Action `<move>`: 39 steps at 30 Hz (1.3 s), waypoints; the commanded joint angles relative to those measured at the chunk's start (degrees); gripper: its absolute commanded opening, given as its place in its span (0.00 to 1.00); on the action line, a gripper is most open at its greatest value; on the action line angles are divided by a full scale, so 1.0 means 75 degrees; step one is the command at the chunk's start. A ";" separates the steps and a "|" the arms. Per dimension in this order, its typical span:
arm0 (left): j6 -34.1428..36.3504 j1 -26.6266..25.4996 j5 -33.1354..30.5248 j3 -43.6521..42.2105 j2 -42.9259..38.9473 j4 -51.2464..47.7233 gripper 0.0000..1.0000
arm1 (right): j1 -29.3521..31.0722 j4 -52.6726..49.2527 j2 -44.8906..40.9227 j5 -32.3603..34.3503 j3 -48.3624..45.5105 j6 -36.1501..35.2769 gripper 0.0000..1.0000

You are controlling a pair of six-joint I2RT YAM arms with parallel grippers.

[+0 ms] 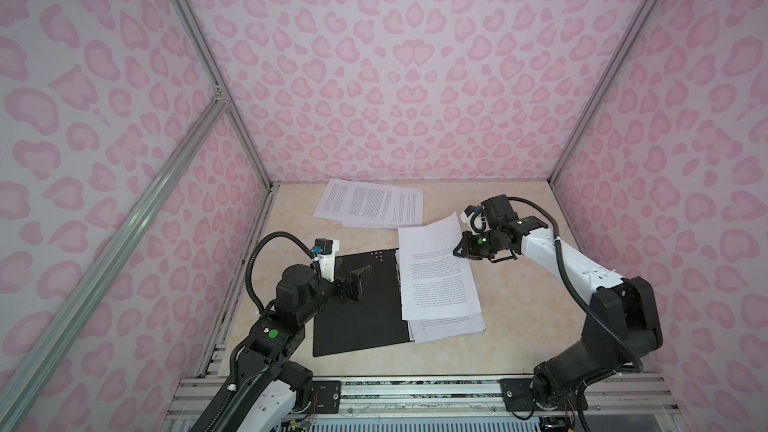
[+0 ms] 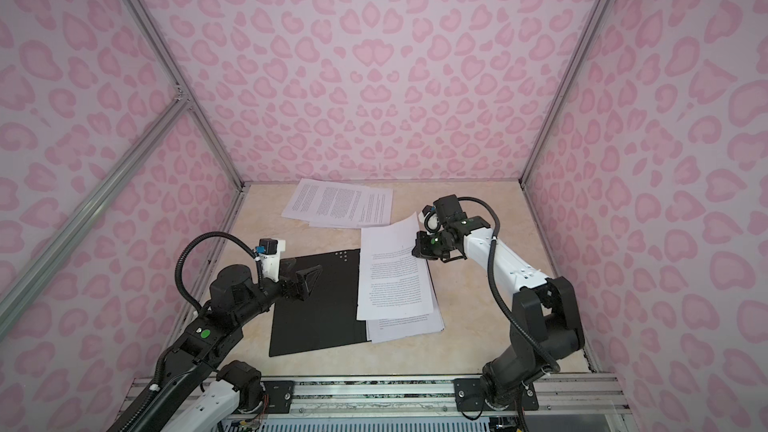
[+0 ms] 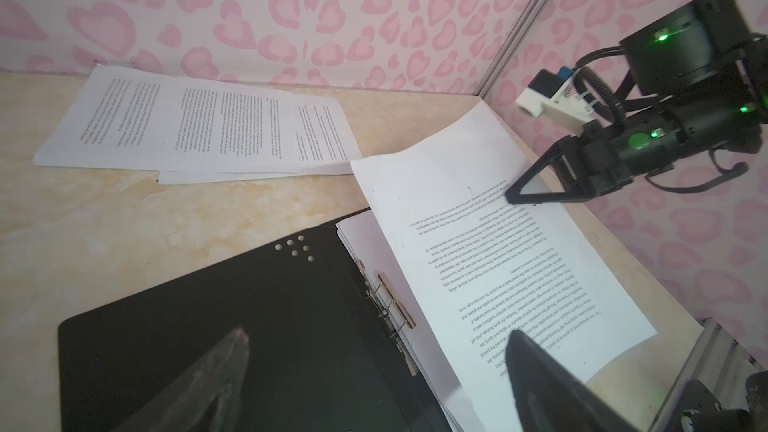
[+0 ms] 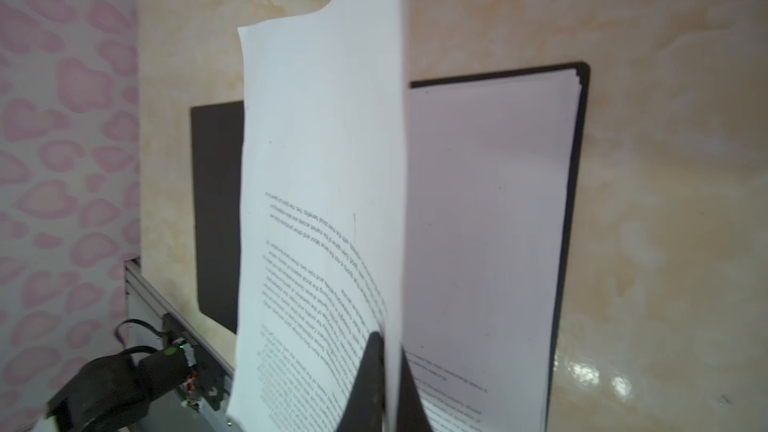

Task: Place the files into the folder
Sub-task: 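Carry the text sheet over the folder with the right gripper while the left draws back, then lower the text sheet onto the folder's sheet stack and open the right gripper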

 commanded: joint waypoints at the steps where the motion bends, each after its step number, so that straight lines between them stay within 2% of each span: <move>1: 0.0005 0.0001 0.0288 0.0082 0.0131 -0.0029 0.98 | 0.0174 -0.0233 0.0259 0.0864 -0.0294 -0.0842 0.00; 5: -0.0001 -0.0001 0.0247 0.0068 0.0150 -0.0080 0.98 | 0.0076 -0.0093 0.0210 0.1291 -0.0472 -0.1125 0.00; 18: -0.0087 0.0010 0.0368 0.0058 0.0237 -0.0006 0.98 | 0.0040 0.1156 0.0550 0.0262 -0.0742 -0.0304 0.00; 39: -0.0079 0.0011 0.0354 0.0125 0.0426 -0.0087 0.98 | 0.0280 0.1756 0.0864 0.0071 -0.1229 0.0152 0.00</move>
